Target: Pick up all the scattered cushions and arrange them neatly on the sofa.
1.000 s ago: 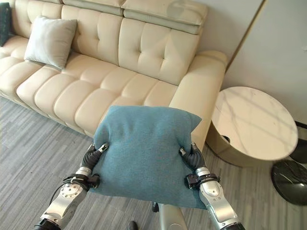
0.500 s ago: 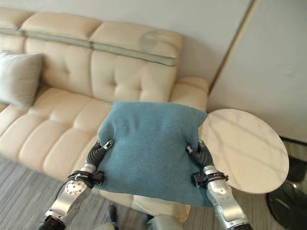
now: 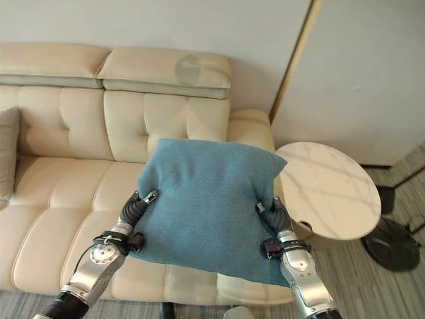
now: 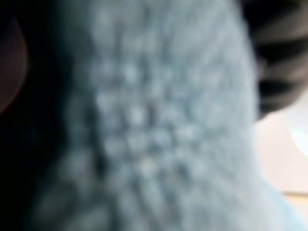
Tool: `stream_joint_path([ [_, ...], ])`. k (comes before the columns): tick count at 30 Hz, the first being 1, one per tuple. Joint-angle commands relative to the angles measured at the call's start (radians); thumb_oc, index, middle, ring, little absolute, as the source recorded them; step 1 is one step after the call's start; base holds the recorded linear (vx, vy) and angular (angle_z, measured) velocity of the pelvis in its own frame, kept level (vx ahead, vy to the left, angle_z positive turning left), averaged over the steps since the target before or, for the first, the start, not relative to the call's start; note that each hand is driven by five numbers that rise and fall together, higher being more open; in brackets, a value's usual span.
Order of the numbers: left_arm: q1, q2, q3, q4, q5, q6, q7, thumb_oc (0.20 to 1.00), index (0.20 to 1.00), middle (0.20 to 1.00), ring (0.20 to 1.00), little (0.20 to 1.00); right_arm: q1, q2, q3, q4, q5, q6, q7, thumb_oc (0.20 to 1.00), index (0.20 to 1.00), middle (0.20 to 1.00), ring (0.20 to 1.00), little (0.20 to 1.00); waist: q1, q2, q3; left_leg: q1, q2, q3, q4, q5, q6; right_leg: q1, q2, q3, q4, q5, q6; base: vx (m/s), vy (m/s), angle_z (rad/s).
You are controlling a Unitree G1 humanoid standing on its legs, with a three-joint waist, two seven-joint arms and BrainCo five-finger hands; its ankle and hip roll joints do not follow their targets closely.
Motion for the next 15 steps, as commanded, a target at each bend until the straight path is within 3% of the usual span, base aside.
stream_joint_path([
  [1,-0.066,-0.077,-0.041,-0.149,0.017,-0.13,-0.039,0.2,0.2,0.2,0.2,0.2,-0.083,0.037,0.074,-0.103,-0.006,-0.101,0.072,0.2,0.2,0.2,0.2,0.2,-0.002,0.003,-0.042,0.009,0.007,-0.062,0.037,-0.065,-0.045,-0.025,0.09,-0.001,0.11,-0.085,0.001,0.04,0.17,-0.17],
  [2,-0.053,-0.079,-0.032,-0.154,0.017,-0.13,-0.047,0.2,0.2,0.2,0.2,0.2,-0.081,0.033,0.077,-0.102,-0.001,-0.102,0.078,0.2,0.2,0.2,0.2,0.2,0.003,-0.001,-0.047,0.013,-0.008,-0.061,0.03,-0.062,-0.041,-0.019,0.138,0.003,0.093,-0.101,-0.002,0.03,0.147,-0.16],
  [3,-0.048,-0.075,-0.025,-0.157,0.02,-0.131,-0.045,0.2,0.2,0.2,0.2,0.2,-0.085,0.032,0.08,-0.099,0.006,-0.106,0.077,0.2,0.2,0.2,0.2,0.2,0.011,-0.004,-0.052,0.013,-0.021,-0.056,0.023,-0.06,-0.041,-0.01,0.155,-0.02,0.068,-0.108,-0.01,0.03,0.09,-0.06],
  [5,-0.039,-0.071,-0.01,-0.156,0.015,-0.133,-0.041,0.2,0.2,0.2,0.2,0.2,-0.095,0.041,0.097,-0.086,0.026,-0.11,0.072,0.2,0.2,0.2,0.2,0.2,0.032,-0.007,-0.062,0.014,-0.028,-0.042,0.009,-0.055,-0.048,0.009,0.151,-0.11,0.004,-0.131,-0.038,0.05,0.014,-0.09],
  [6,-0.035,-0.085,-0.013,-0.139,0.022,-0.124,-0.044,0.2,0.2,0.2,0.2,0.2,-0.078,0.036,0.086,-0.083,0.021,-0.112,0.069,0.2,0.2,0.2,0.2,0.2,0.015,-0.01,-0.06,0.016,-0.033,-0.055,0.014,-0.06,-0.049,0.004,0.194,-0.03,-0.008,-0.131,-0.049,0.07,-0.024,-0.08],
  [7,-0.026,-0.092,-0.006,-0.143,0.012,-0.128,-0.051,0.2,0.2,0.2,0.2,0.2,-0.074,0.037,0.08,-0.078,0.023,-0.108,0.068,0.2,0.2,0.2,0.2,0.2,0.017,-0.01,-0.058,0.009,-0.035,-0.055,0.023,-0.062,-0.05,0.001,0.194,-0.009,-0.021,-0.116,-0.045,0.07,-0.035,0.09],
  [12,-0.025,-0.082,-0.017,-0.148,0.02,-0.122,-0.07,0.2,0.2,0.2,0.2,0.2,-0.059,0.021,0.066,-0.088,0.026,-0.112,0.059,0.2,0.2,0.2,0.2,0.2,0.018,-0.02,-0.05,-0.029,-0.05,-0.058,0.124,-0.106,-0.055,0.028,0.166,-0.038,-0.064,-0.101,-0.057,0.0,-0.005,0.38],
  [13,-0.015,-0.086,-0.007,-0.148,0.014,-0.123,-0.071,0.2,0.2,0.2,0.2,0.2,-0.062,0.007,0.066,-0.087,0.041,-0.112,0.058,0.2,0.2,0.2,0.2,0.2,0.033,-0.029,-0.03,-0.083,-0.047,-0.1,0.245,-0.132,-0.082,0.048,0.148,-0.04,-0.083,-0.103,-0.066,-0.02,0.04,0.4],
  [15,-0.011,-0.088,-0.005,-0.151,0.008,-0.122,-0.072,0.2,0.2,0.2,0.2,0.2,-0.061,0.002,0.064,-0.085,0.045,-0.11,0.059,0.2,0.2,0.2,0.2,0.2,0.033,-0.034,-0.03,-0.1,-0.03,-0.111,0.259,-0.141,-0.089,0.049,0.138,-0.035,-0.085,-0.103,-0.064,0.01,0.074,0.2],
])
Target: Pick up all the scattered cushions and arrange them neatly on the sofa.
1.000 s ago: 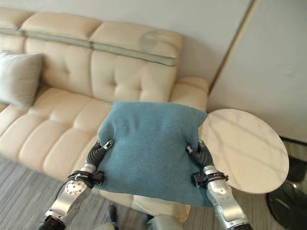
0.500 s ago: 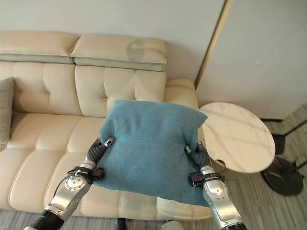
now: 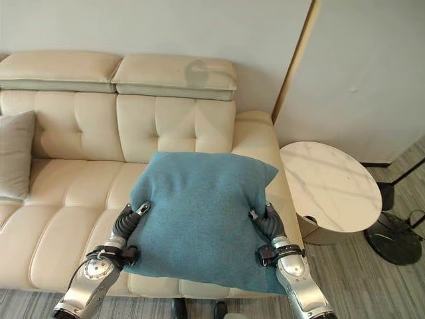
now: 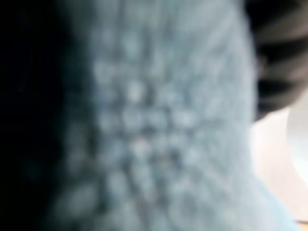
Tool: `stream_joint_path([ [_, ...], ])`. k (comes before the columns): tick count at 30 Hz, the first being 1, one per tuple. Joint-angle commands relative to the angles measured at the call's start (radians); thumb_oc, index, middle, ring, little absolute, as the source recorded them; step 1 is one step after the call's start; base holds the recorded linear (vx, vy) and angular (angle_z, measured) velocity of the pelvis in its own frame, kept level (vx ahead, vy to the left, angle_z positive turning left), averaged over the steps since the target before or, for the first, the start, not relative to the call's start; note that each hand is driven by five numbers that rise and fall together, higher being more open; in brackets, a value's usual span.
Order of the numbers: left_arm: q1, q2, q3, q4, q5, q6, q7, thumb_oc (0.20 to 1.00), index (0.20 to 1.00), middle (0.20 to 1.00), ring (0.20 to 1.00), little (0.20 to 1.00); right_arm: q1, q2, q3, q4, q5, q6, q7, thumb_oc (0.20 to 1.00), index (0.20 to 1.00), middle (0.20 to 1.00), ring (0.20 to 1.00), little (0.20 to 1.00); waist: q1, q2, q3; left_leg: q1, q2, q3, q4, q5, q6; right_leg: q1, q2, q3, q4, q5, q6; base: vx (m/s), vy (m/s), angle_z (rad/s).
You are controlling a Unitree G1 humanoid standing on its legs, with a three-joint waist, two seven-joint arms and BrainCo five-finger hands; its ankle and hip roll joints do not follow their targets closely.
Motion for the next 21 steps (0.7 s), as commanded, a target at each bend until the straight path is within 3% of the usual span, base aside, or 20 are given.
stream_joint_path([
  [1,-0.12,-0.055,-0.029,-0.123,0.005,-0.119,-0.06,0.2,0.2,0.2,0.2,0.2,-0.096,0.034,0.035,-0.1,0.04,-0.104,0.05,0.2,0.2,0.2,0.2,0.2,-0.004,-0.058,-0.002,0.031,0.019,-0.014,0.163,-0.197,-0.039,0.062,-0.038,0.041,-0.079,0.013,0.102,0.08,0.112,-0.02],
  [4,-0.119,-0.054,-0.026,-0.129,-0.001,-0.122,-0.042,0.2,0.2,0.2,0.2,0.2,-0.089,0.03,0.037,-0.102,0.049,-0.102,0.053,0.2,0.2,0.2,0.2,0.2,0.007,-0.065,-0.019,0.023,0.074,-0.057,0.117,-0.17,-0.046,0.061,-0.061,0.058,-0.077,0.008,0.114,0.13,0.139,-0.11],
  [7,-0.123,-0.059,-0.042,-0.117,0.003,-0.119,-0.045,0.2,0.2,0.2,0.2,0.2,-0.075,0.03,0.021,-0.097,0.04,-0.101,0.054,0.2,0.2,0.2,0.2,0.2,-0.011,-0.043,-0.031,0.069,0.08,-0.064,0.04,-0.154,-0.049,0.062,-0.06,0.059,-0.058,-0.009,0.118,0.18,0.19,-0.14],
  [16,-0.178,-0.003,-0.017,-0.111,0.071,-0.133,-0.001,0.2,0.2,0.2,0.2,0.2,-0.229,0.067,0.086,-0.084,-0.05,-0.105,0.016,0.2,0.2,0.2,0.2,0.2,0.016,-0.03,-0.002,0.059,0.032,-0.005,0.003,-0.162,-0.002,-0.009,-0.088,0.117,-0.028,0.023,0.148,0.04,0.12,-0.23],
  [21,-0.34,-0.001,-0.027,-0.054,0.126,-0.167,0.117,0.2,0.2,0.2,0.2,0.2,-0.445,0.131,0.143,-0.034,-0.14,-0.126,-0.1,0.2,0.2,0.2,0.2,0.2,0.039,-0.01,0.044,-0.056,0.013,0.006,0.016,-0.153,0.012,-0.131,-0.102,0.137,-0.013,0.042,0.15,-0.12,0.071,-0.15],
])
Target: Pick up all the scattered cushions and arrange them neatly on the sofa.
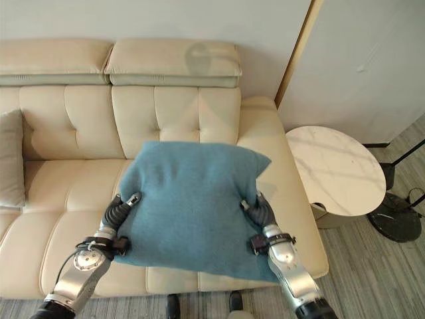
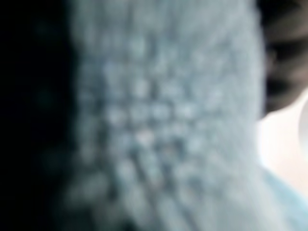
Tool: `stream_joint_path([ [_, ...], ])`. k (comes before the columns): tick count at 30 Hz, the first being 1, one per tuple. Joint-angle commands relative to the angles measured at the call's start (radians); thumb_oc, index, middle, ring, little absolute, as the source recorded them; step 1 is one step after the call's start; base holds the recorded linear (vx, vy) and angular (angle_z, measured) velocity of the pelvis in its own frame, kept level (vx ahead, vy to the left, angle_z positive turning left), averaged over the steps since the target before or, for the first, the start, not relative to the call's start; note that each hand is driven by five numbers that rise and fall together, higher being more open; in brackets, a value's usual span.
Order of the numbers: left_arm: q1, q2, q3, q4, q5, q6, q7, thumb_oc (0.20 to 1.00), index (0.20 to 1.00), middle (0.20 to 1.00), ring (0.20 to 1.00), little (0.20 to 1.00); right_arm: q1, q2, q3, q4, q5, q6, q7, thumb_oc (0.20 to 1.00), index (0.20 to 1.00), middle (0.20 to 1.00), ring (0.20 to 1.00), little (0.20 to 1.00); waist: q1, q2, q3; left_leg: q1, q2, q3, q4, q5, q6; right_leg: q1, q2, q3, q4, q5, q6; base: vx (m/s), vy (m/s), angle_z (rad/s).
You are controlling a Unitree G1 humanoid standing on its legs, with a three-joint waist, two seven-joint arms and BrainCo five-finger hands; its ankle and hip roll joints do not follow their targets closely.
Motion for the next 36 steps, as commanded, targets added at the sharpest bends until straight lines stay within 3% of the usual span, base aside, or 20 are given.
stream_joint_path([
  [1,-0.243,-0.052,-0.077,-0.061,0.097,-0.159,0.058,0.2,0.2,0.2,0.2,0.2,-0.243,0.094,0.089,-0.055,-0.089,-0.13,-0.056,0.2,0.2,0.2,0.2,0.2,0.017,0.0,0.033,-0.031,-0.012,-0.031,0.082,-0.134,-0.012,-0.047,0.025,0.003,0.08,-0.074,0.005,-0.14,0.056,0.07],
  [3,-0.307,-0.047,-0.086,-0.033,0.108,-0.169,0.095,0.2,0.2,0.2,0.2,0.2,-0.321,0.107,0.102,-0.025,-0.103,-0.135,-0.092,0.2,0.2,0.2,0.2,0.2,0.023,0.005,0.042,-0.064,-0.013,-0.034,0.088,-0.128,-0.012,-0.08,0.02,0.004,0.083,-0.068,0.005,-0.12,0.031,-0.01],
  [6,-0.639,-0.02,-0.13,0.136,0.15,-0.193,0.259,0.2,0.2,0.2,0.2,0.2,-0.691,0.144,0.118,0.171,-0.179,-0.133,-0.264,0.2,0.2,0.2,0.2,0.2,0.054,0.022,0.078,-0.179,-0.015,-0.052,0.092,-0.094,-0.018,-0.185,0.011,0.004,0.08,-0.037,0.009,-0.13,-0.009,0.02],
  [7,-0.821,-0.018,-0.156,0.238,0.151,-0.194,0.331,0.2,0.2,0.2,0.2,0.2,-0.861,0.149,0.124,0.273,-0.215,-0.123,-0.337,0.2,0.2,0.2,0.2,0.2,0.07,0.026,0.097,-0.226,-0.016,-0.066,0.099,-0.081,-0.025,-0.219,0.009,-0.003,0.082,-0.032,0.012,-0.09,-0.029,-0.01],
  [8,-0.825,-0.018,-0.157,0.241,0.15,-0.196,0.331,0.2,0.2,0.2,0.2,0.2,-0.866,0.148,0.123,0.276,-0.215,-0.124,-0.338,0.2,0.2,0.2,0.2,0.2,0.07,0.025,0.1,-0.227,-0.016,-0.066,0.1,-0.081,-0.025,-0.22,0.009,-0.003,0.083,-0.033,0.012,-0.07,-0.045,0.08],
  [9,-0.974,-0.015,-0.164,0.314,0.154,-0.191,0.379,0.2,0.2,0.2,0.2,0.2,-1.005,0.141,0.127,0.353,-0.241,-0.108,-0.398,0.2,0.2,0.2,0.2,0.2,0.084,0.033,0.114,-0.257,-0.013,-0.082,0.098,-0.07,-0.03,-0.249,0.008,-0.009,0.088,-0.033,0.015,-0.03,-0.022,0.1],
  [11,-1.057,-0.017,-0.171,0.356,0.155,-0.193,0.408,0.2,0.2,0.2,0.2,0.2,-1.085,0.139,0.123,0.4,-0.242,-0.109,-0.426,0.2,0.2,0.2,0.2,0.2,0.092,0.036,0.128,-0.278,-0.013,-0.091,0.1,-0.065,-0.034,-0.268,0.006,-0.014,0.093,-0.035,0.016,-0.04,-0.03,0.09],
  [14,-1.246,-0.011,-0.183,0.454,0.15,-0.189,0.45,0.2,0.2,0.2,0.2,0.2,-1.252,0.074,0.162,0.532,-0.226,-0.091,-0.456,0.2,0.2,0.2,0.2,0.2,0.105,0.046,0.148,-0.324,-0.012,-0.113,0.099,-0.053,-0.043,-0.313,0.002,-0.026,0.105,-0.041,0.022,-0.04,-0.042,0.11],
  [16,-1.351,0.006,-0.206,0.553,0.115,-0.185,0.442,0.241,0.241,0.241,0.241,0.241,-1.356,0.032,0.218,0.643,-0.162,-0.085,-0.429,0.46,0.46,0.46,0.46,0.46,0.111,0.046,0.161,-0.353,-0.01,-0.13,0.103,-0.048,-0.045,-0.34,0.0,-0.036,0.114,-0.048,0.022,-0.05,-0.06,0.26],
  [17,-1.4,0.007,-0.216,0.605,0.091,-0.183,0.43,1.0,1.0,1.0,1.0,1.0,-1.4,0.019,0.244,0.707,-0.12,-0.086,-0.405,1.0,1.0,1.0,1.0,1.0,0.113,0.046,0.172,-0.37,-0.011,-0.136,0.109,-0.047,-0.045,-0.353,0.0,-0.039,0.121,-0.049,0.021,-0.05,-0.089,0.24],
  [23,-1.513,0.047,-0.319,0.807,0.025,-0.144,0.3,1.0,1.0,1.0,1.0,1.0,-1.47,-0.07,0.386,0.894,0.034,-0.058,-0.249,1.0,1.0,1.0,1.0,1.0,0.116,0.032,0.212,-0.444,-0.009,-0.166,0.137,-0.031,-0.054,-0.411,0.001,-0.068,0.148,-0.053,0.019,-0.03,-0.113,0.23],
  [28,-1.442,0.088,-0.338,0.938,-0.004,-0.111,0.214,1.0,1.0,1.0,1.0,1.0,-1.4,-0.128,0.359,0.958,0.162,-0.06,-0.191,1.0,1.0,1.0,1.0,1.0,0.107,0.01,0.238,-0.473,0.002,-0.181,0.118,-0.003,-0.068,-0.442,0.01,-0.087,0.152,-0.053,0.015,-0.02,-0.073,0.23],
  [36,-1.192,0.132,-0.249,0.857,-0.031,-0.112,0.183,1.0,1.0,1.0,1.0,1.0,-1.231,-0.158,0.234,0.84,0.236,-0.094,-0.201,1.0,1.0,1.0,1.0,1.0,0.095,-0.012,0.258,-0.472,0.016,-0.178,0.115,0.005,-0.076,-0.453,0.03,-0.076,0.16,-0.057,0.008,-0.05,-0.006,0.11],
])
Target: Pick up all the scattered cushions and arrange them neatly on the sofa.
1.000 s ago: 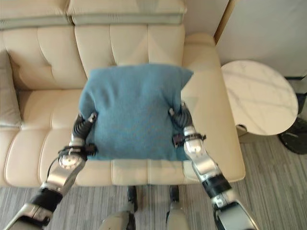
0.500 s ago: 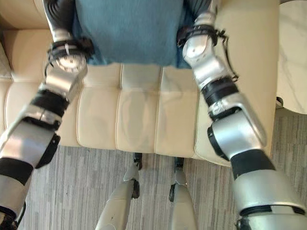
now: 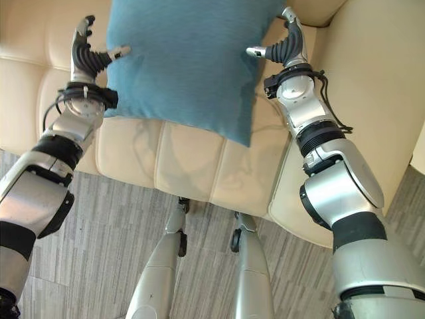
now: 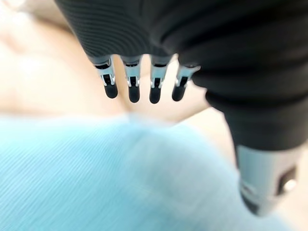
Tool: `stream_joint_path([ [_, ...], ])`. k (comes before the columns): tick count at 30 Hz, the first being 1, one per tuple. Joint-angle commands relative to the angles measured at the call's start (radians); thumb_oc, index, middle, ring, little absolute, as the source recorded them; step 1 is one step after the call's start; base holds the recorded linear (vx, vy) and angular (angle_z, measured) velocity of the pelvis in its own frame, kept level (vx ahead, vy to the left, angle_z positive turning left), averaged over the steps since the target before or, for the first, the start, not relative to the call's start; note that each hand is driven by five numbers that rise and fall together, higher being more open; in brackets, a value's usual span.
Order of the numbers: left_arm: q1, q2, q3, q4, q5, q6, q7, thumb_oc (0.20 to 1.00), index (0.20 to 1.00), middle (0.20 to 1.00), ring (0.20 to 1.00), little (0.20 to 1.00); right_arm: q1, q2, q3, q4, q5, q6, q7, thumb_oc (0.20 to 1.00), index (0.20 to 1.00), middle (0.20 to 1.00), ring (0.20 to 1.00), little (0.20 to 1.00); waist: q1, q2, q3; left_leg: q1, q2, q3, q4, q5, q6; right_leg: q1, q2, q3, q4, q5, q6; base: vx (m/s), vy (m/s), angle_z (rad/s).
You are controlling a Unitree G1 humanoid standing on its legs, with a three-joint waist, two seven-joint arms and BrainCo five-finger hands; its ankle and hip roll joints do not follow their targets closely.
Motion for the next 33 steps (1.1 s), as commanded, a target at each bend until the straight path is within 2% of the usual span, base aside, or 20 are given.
stream_joint_path([
  [1,-0.073,0.055,0.041,-0.052,-0.028,-0.068,0.0,1.0,1.0,1.0,1.0,1.0,-0.033,-0.004,-0.049,-0.059,0.042,-0.091,-0.028,1.0,1.0,1.0,1.0,1.0,0.014,-0.02,-0.021,0.029,-0.022,0.019,0.039,-0.12,-0.051,0.107,0.003,0.035,-0.072,-0.066,0.075,-0.06,0.021,-0.09],
  [8,0.047,0.142,0.095,-0.259,0.002,-0.094,-0.01,1.0,1.0,1.0,1.0,1.0,0.16,-0.066,-0.129,-0.297,-0.021,-0.122,-0.013,1.0,1.0,1.0,1.0,1.0,-0.004,-0.01,-0.012,0.073,-0.015,0.019,0.035,-0.113,-0.06,0.149,0.002,0.039,-0.075,-0.066,0.072,-0.06,0.024,-0.06],
  [10,0.172,0.164,0.153,-0.424,0.021,-0.11,-0.018,1.0,1.0,1.0,1.0,1.0,0.319,-0.092,-0.2,-0.467,-0.069,-0.137,0.007,1.0,1.0,1.0,1.0,1.0,-0.012,-0.007,-0.018,0.108,-0.013,0.025,0.028,-0.114,-0.061,0.186,0.0,0.037,-0.083,-0.063,0.072,-0.03,0.05,-0.16],
  [11,0.31,0.175,0.214,-0.552,0.025,-0.121,-0.042,1.0,1.0,1.0,1.0,1.0,0.471,-0.111,-0.262,-0.601,-0.108,-0.148,0.033,1.0,1.0,1.0,1.0,1.0,-0.017,-0.01,-0.025,0.141,-0.013,0.028,0.026,-0.121,-0.06,0.22,-0.002,0.036,-0.092,-0.061,0.072,0.01,0.048,-0.05],
  [13,0.486,0.167,0.287,-0.646,0.029,-0.123,-0.085,1.0,1.0,1.0,1.0,1.0,0.658,-0.124,-0.324,-0.716,-0.151,-0.155,0.078,1.0,1.0,1.0,1.0,1.0,-0.024,-0.017,-0.041,0.185,-0.016,0.035,0.023,-0.131,-0.056,0.269,-0.004,0.033,-0.105,-0.058,0.072,0.07,0.047,-0.1],
  [14,0.67,0.141,0.343,-0.71,0.034,-0.113,-0.142,1.0,1.0,1.0,1.0,1.0,0.855,-0.12,-0.373,-0.806,-0.194,-0.156,0.133,1.0,1.0,1.0,1.0,1.0,-0.034,-0.025,-0.064,0.237,-0.014,0.044,0.016,-0.141,-0.052,0.324,-0.009,0.032,-0.12,-0.055,0.076,0.08,0.04,-0.16],
  [15,0.675,0.141,0.344,-0.713,0.034,-0.112,-0.142,1.0,1.0,1.0,1.0,1.0,0.86,-0.12,-0.374,-0.81,-0.195,-0.154,0.133,1.0,1.0,1.0,1.0,1.0,-0.034,-0.024,-0.069,0.235,-0.014,0.044,0.013,-0.137,-0.051,0.323,-0.009,0.031,-0.125,-0.049,0.076,0.1,0.048,-0.18],
  [18,0.946,0.098,0.407,-0.75,0.066,-0.093,-0.231,1.0,1.0,1.0,1.0,1.0,1.147,-0.117,-0.418,-0.88,-0.267,-0.151,0.227,1.0,1.0,1.0,1.0,1.0,-0.054,-0.034,-0.11,0.323,-0.019,0.059,0.0,-0.159,-0.041,0.415,-0.016,0.023,-0.143,-0.051,0.083,0.09,0.056,-0.11],
  [19,0.948,0.098,0.407,-0.752,0.066,-0.092,-0.231,1.0,1.0,1.0,1.0,1.0,1.149,-0.117,-0.418,-0.882,-0.267,-0.151,0.227,1.0,1.0,1.0,1.0,1.0,-0.054,-0.034,-0.113,0.32,-0.019,0.059,-0.002,-0.156,-0.041,0.413,-0.016,0.023,-0.147,-0.047,0.084,0.13,0.091,-0.01],
  [20,1.082,0.051,0.451,-0.727,0.077,-0.079,-0.271,1.0,1.0,1.0,1.0,1.0,1.297,-0.1,-0.446,-0.866,-0.282,-0.142,0.277,1.0,1.0,1.0,1.0,1.0,-0.069,-0.038,-0.145,0.378,-0.018,0.069,-0.011,-0.171,-0.034,0.468,-0.019,0.021,-0.156,-0.051,0.089,0.12,0.085,-0.1],
  [21,1.14,0.034,0.459,-0.714,0.085,-0.069,-0.291,1.0,1.0,1.0,1.0,1.0,1.368,-0.088,-0.454,-0.859,-0.291,-0.137,0.304,1.0,1.0,1.0,1.0,1.0,-0.075,-0.038,-0.16,0.402,-0.019,0.072,-0.013,-0.176,-0.03,0.494,-0.02,0.021,-0.164,-0.051,0.091,0.15,0.129,-0.12],
  [24,1.255,-0.028,0.481,-0.623,0.108,-0.041,-0.331,1.0,1.0,1.0,1.0,1.0,1.486,-0.049,-0.463,-0.751,-0.326,-0.108,0.348,1.0,1.0,1.0,1.0,1.0,-0.097,-0.038,-0.213,0.47,-0.026,0.085,-0.021,-0.191,-0.018,0.555,-0.018,0.025,-0.184,-0.045,0.097,0.1,0.111,-0.14],
  [28,1.33,-0.098,0.465,-0.454,0.171,-0.015,-0.349,1.0,1.0,1.0,1.0,1.0,1.549,0.016,-0.455,-0.539,-0.371,-0.073,0.356,1.0,1.0,1.0,1.0,1.0,-0.12,-0.037,-0.271,0.577,-0.036,0.121,-0.025,-0.228,-0.006,0.629,-0.021,0.048,-0.192,-0.042,0.108,0.07,0.142,-0.18],
  [30,1.328,-0.111,0.457,-0.418,0.183,-0.009,-0.35,1.0,1.0,1.0,1.0,1.0,1.549,0.028,-0.456,-0.496,-0.37,-0.066,0.353,1.0,1.0,1.0,1.0,1.0,-0.125,-0.038,-0.277,0.599,-0.04,0.129,-0.03,-0.235,-0.001,0.64,-0.021,0.059,-0.194,-0.035,0.112,0.04,0.118,-0.23],
  [33,1.339,-0.139,0.438,-0.354,0.236,-0.001,-0.335,1.0,1.0,1.0,1.0,1.0,1.548,0.072,-0.465,-0.42,-0.353,-0.056,0.341,1.0,1.0,1.0,1.0,1.0,-0.135,-0.04,-0.293,0.648,-0.05,0.166,-0.064,-0.241,0.009,0.648,-0.023,0.089,-0.207,0.01,0.133,-0.01,0.14,-0.47],
])
